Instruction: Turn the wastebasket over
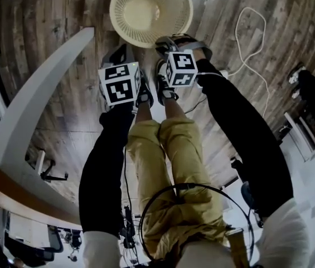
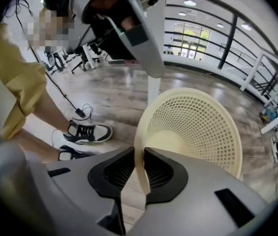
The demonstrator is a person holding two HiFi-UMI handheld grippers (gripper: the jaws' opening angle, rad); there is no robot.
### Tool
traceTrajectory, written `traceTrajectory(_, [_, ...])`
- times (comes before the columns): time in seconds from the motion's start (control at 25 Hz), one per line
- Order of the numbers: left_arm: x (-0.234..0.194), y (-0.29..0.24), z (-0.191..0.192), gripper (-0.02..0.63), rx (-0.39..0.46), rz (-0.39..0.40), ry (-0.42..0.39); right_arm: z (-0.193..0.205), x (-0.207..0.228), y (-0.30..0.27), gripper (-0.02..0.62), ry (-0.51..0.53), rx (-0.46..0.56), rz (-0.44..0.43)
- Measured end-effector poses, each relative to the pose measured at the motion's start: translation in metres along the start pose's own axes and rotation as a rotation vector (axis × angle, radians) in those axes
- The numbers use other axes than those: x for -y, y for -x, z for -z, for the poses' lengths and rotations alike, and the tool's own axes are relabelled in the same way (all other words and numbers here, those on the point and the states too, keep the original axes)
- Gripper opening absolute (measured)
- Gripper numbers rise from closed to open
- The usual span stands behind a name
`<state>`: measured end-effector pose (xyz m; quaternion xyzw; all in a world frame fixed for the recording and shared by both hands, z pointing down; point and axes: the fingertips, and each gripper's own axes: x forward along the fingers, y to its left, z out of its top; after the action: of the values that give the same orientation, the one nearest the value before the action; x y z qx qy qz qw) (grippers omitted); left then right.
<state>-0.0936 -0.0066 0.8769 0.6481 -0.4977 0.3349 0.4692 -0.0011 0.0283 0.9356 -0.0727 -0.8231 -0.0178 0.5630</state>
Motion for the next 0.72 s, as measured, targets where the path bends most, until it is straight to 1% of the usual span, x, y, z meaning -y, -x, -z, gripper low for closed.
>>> traceTrajectory(0.12, [-0.005, 0.001, 0.011, 0.002, -0.016, -0.005, 0.004, 0.0, -0.022, -0.017, 0.075, 0.01, -0.035, -0.072])
traceTrajectory(0.36, [-0.005, 0.007, 0.013, 0.002, -0.012, -0.003, 0.001, -0.001, -0.032, -0.028, 0.08, 0.031, -0.072, -0.122])
traceTrajectory(0.48, [-0.003, 0.009, 0.014, 0.002, -0.013, 0.003, -0.004, -0.001, -0.034, -0.026, 0.08, -0.007, -0.064, -0.129])
traceTrajectory(0.56, [-0.003, 0.014, 0.013, 0.002, -0.013, -0.002, -0.002, -0.005, -0.031, -0.019, 0.09, -0.039, -0.039, -0.127])
traceTrajectory(0.64, [-0.001, 0.022, 0.008, 0.002, -0.009, -0.006, -0.007, -0.012, -0.022, -0.003, 0.13, -0.089, -0.003, -0.103])
traceTrajectory(0.72, [0.007, 0.036, -0.001, 0.002, -0.002, -0.001, -0.019, -0.02, -0.006, 0.026, 0.138, -0.171, 0.046, -0.055])
